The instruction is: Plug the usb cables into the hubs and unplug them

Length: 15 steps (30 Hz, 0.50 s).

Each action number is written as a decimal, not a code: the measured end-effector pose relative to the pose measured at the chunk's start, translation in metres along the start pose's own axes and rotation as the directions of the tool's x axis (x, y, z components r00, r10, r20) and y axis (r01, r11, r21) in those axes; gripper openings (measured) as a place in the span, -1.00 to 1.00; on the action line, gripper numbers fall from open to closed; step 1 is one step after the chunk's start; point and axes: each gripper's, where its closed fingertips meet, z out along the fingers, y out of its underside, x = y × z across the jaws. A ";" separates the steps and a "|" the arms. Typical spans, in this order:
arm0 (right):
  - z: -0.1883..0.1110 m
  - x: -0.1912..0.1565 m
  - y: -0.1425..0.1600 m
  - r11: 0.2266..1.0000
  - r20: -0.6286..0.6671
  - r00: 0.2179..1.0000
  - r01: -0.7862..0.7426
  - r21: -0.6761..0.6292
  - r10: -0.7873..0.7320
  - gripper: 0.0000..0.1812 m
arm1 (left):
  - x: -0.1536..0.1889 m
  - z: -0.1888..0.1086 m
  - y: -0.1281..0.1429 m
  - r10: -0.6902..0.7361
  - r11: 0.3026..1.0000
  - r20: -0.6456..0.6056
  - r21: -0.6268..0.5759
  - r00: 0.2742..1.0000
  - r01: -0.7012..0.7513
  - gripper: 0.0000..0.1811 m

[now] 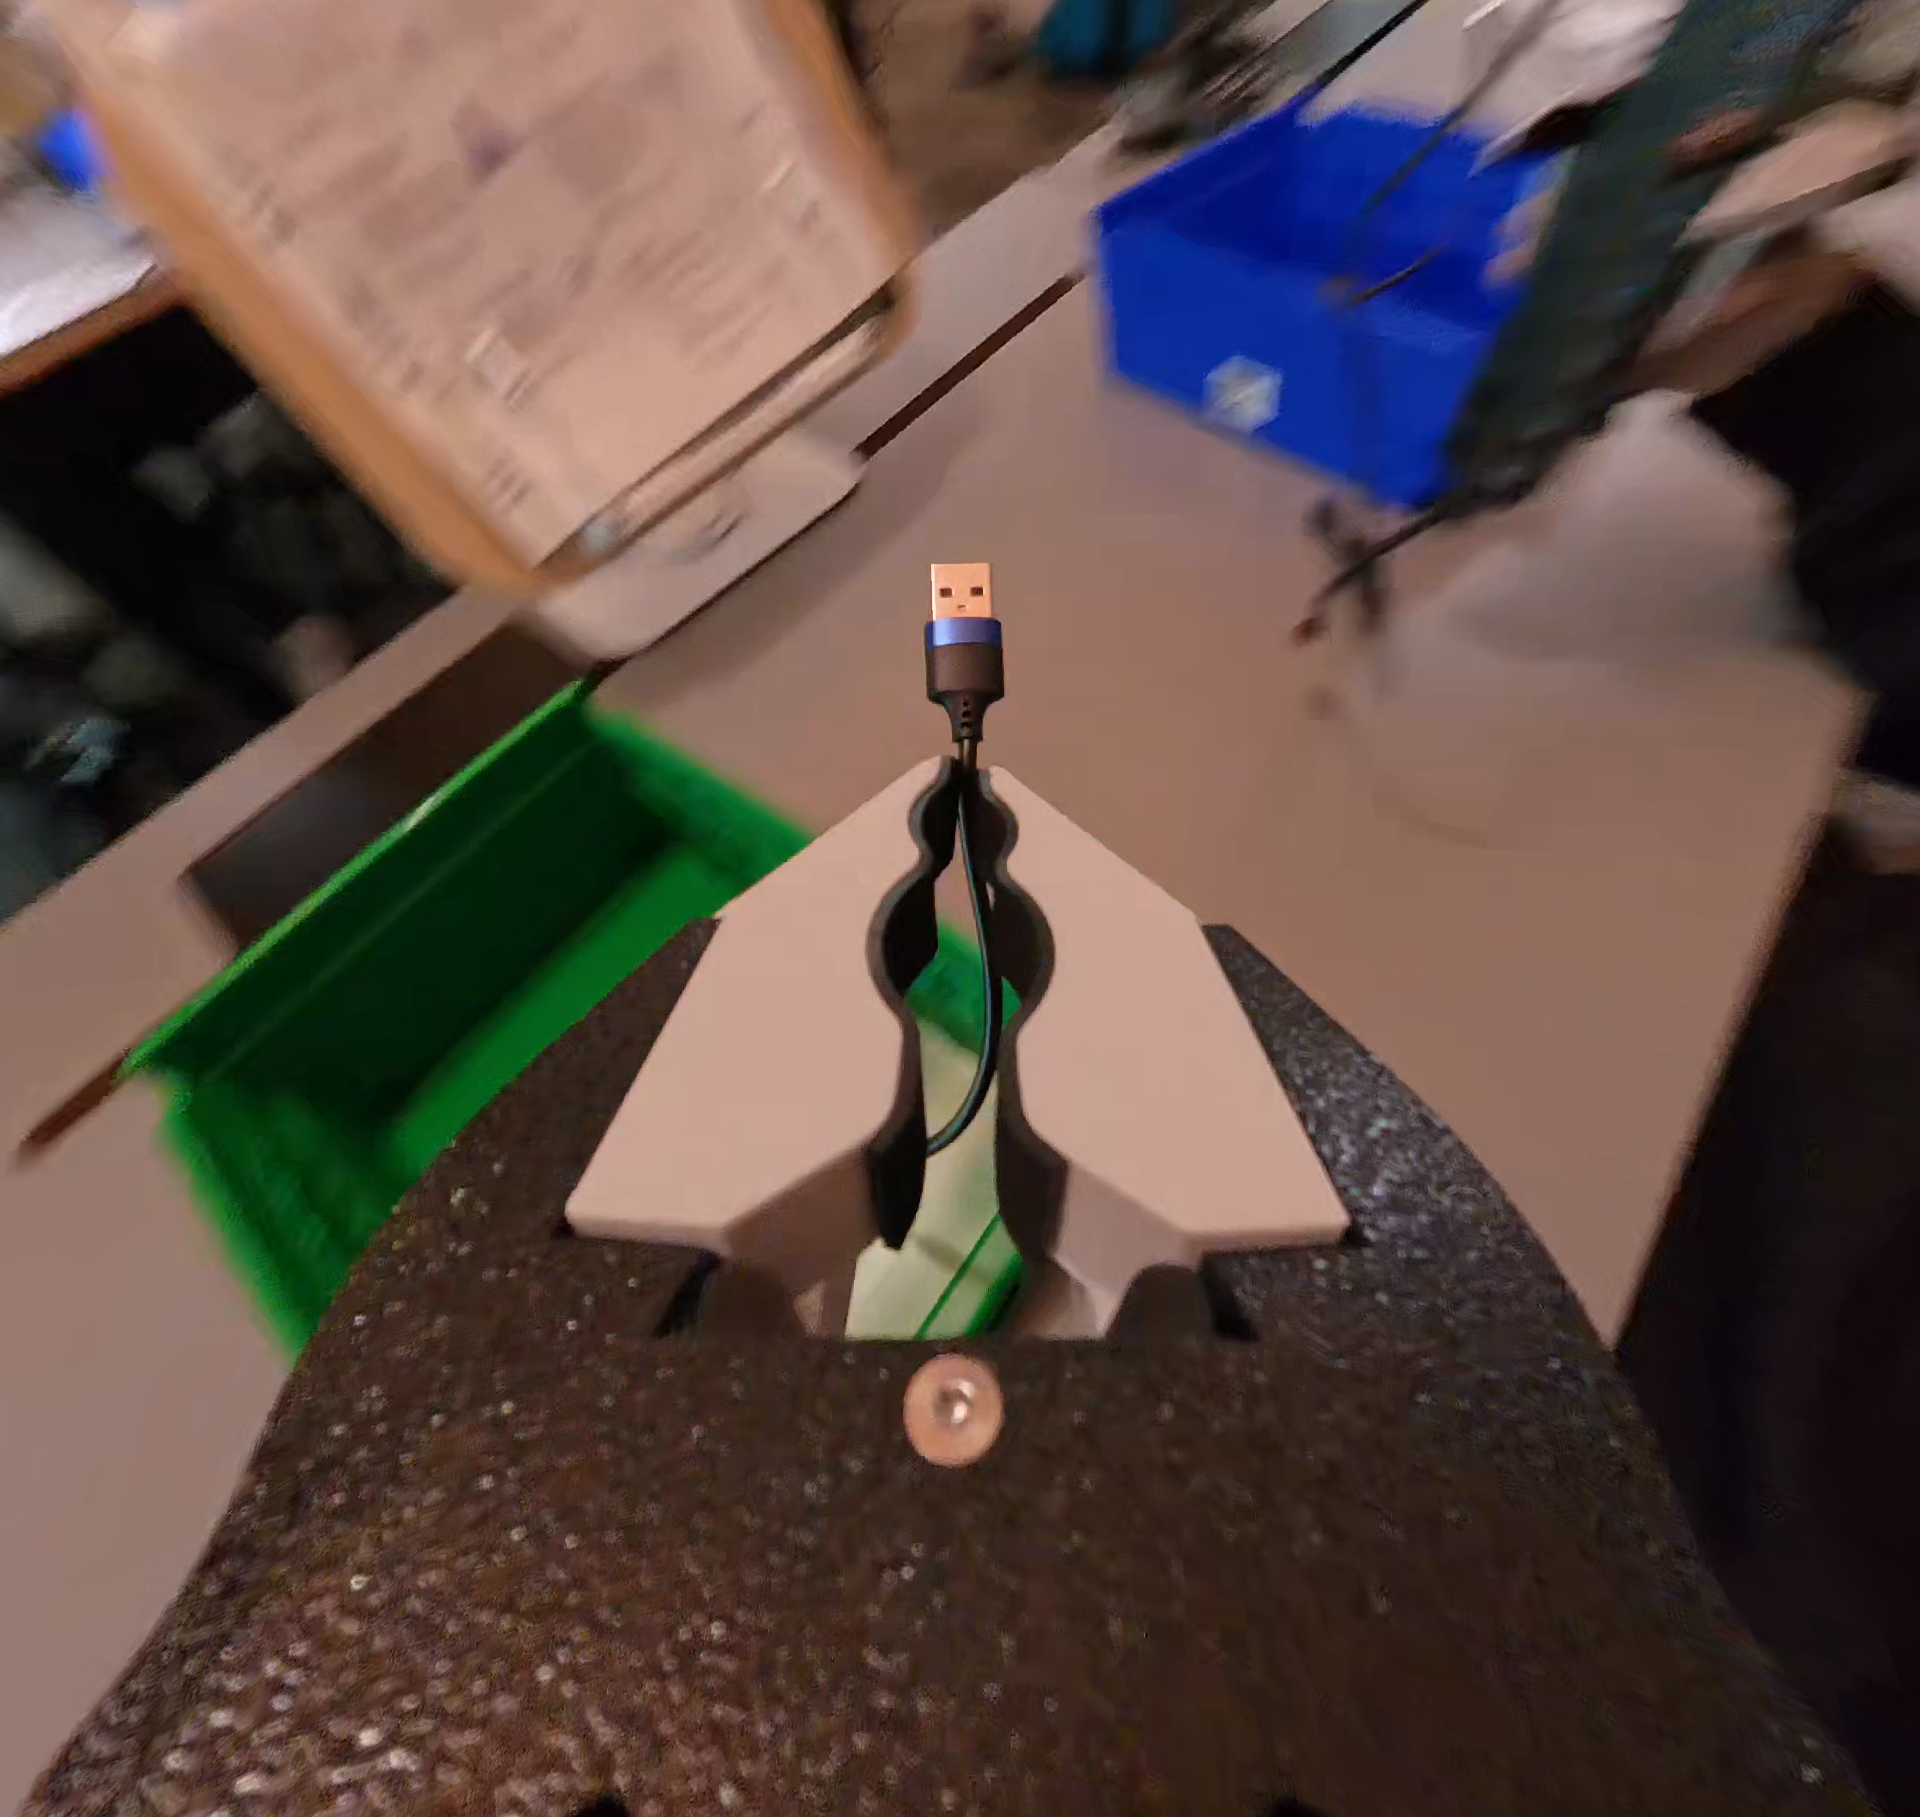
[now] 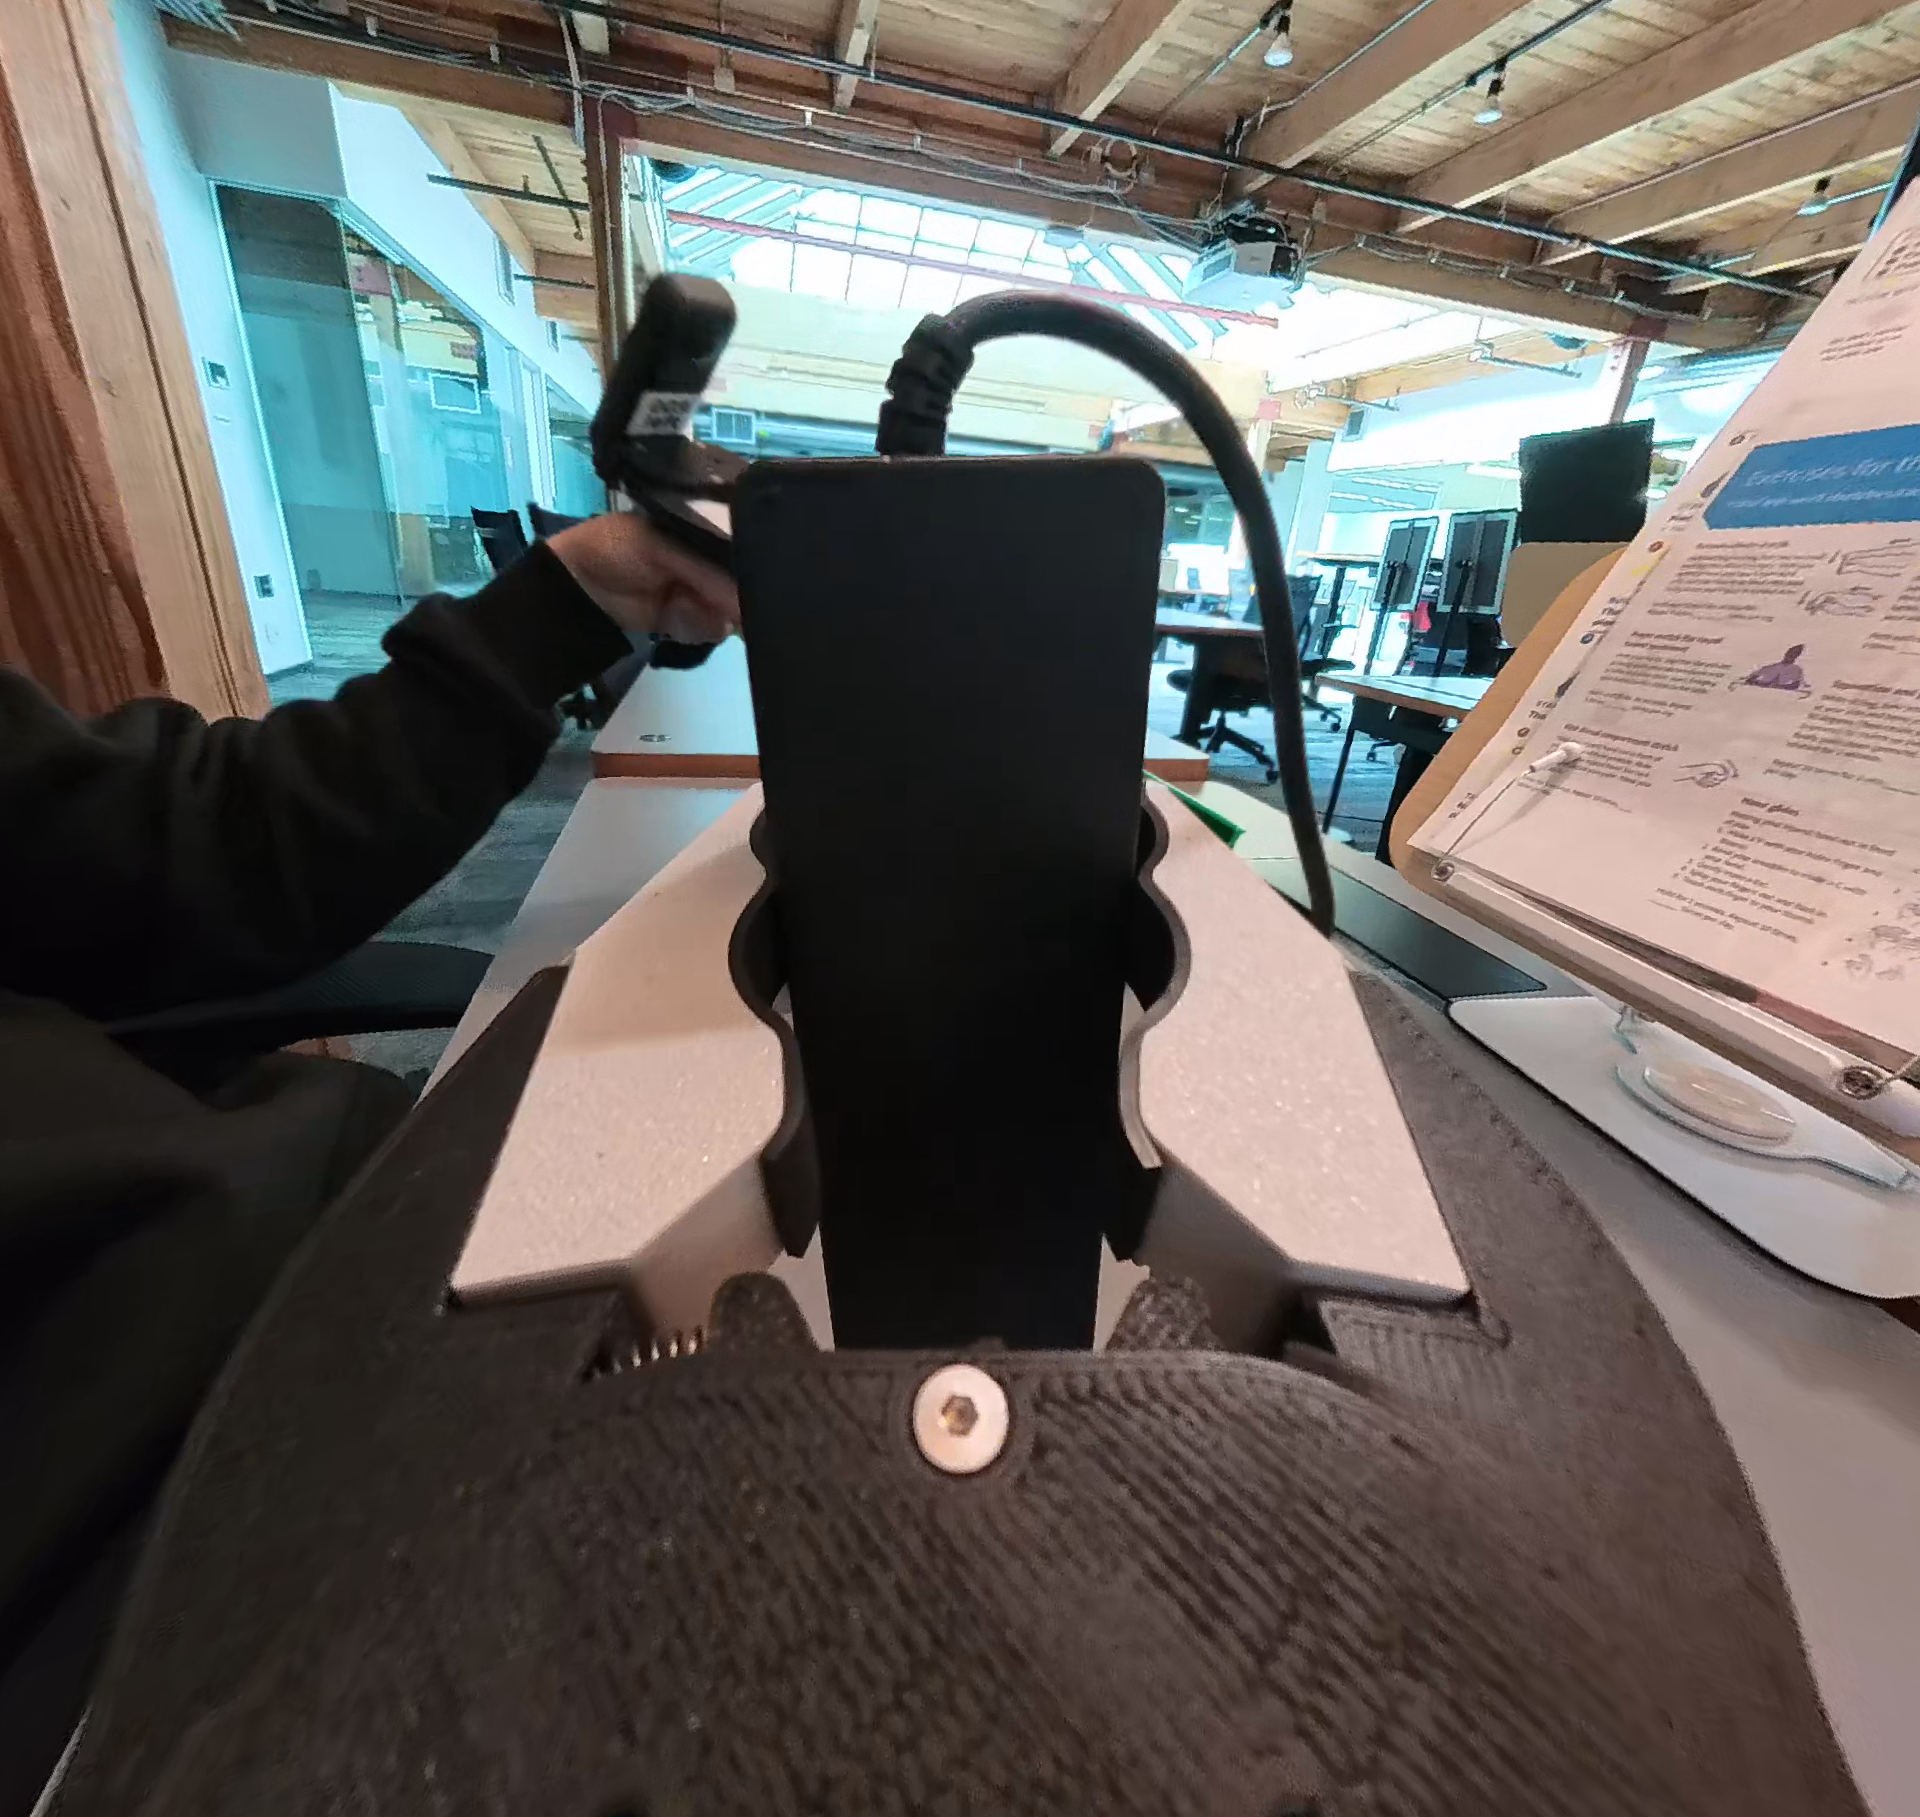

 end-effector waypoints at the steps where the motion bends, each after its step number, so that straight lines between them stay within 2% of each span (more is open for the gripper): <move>1: -0.002 0.000 -0.002 1.000 -0.002 1.000 0.003 0.005 -0.003 -0.30 | 0.016 -0.002 -0.015 0.024 0.998 -0.079 0.056 0.997 -0.020 -0.99; 4: -0.008 0.000 -0.007 1.000 -0.002 1.000 0.008 0.016 -0.008 -0.30 | 0.066 0.000 -0.042 0.100 0.984 -0.350 0.171 0.932 -0.041 -1.00; 7: -0.013 0.001 -0.011 1.000 -0.008 1.000 0.014 0.028 -0.014 -0.30 | 0.112 0.009 -0.050 0.201 0.961 -0.567 0.271 0.799 -0.050 -1.00; 10: -0.017 0.002 -0.012 0.999 -0.006 1.000 0.014 0.034 -0.014 -0.31 | 0.143 0.033 -0.035 0.273 0.951 -0.657 0.294 0.703 -0.095 -1.00; 13: -0.020 0.004 -0.011 0.999 -0.012 1.000 0.013 0.033 -0.012 -0.30 | 0.160 0.063 -0.010 0.277 0.958 -0.692 0.255 0.666 -0.133 -1.00; 15: -0.020 0.007 -0.009 0.999 -0.022 1.000 0.011 0.030 -0.011 -0.30 | 0.165 0.082 0.007 0.258 0.965 -0.691 0.212 0.675 -0.152 -1.00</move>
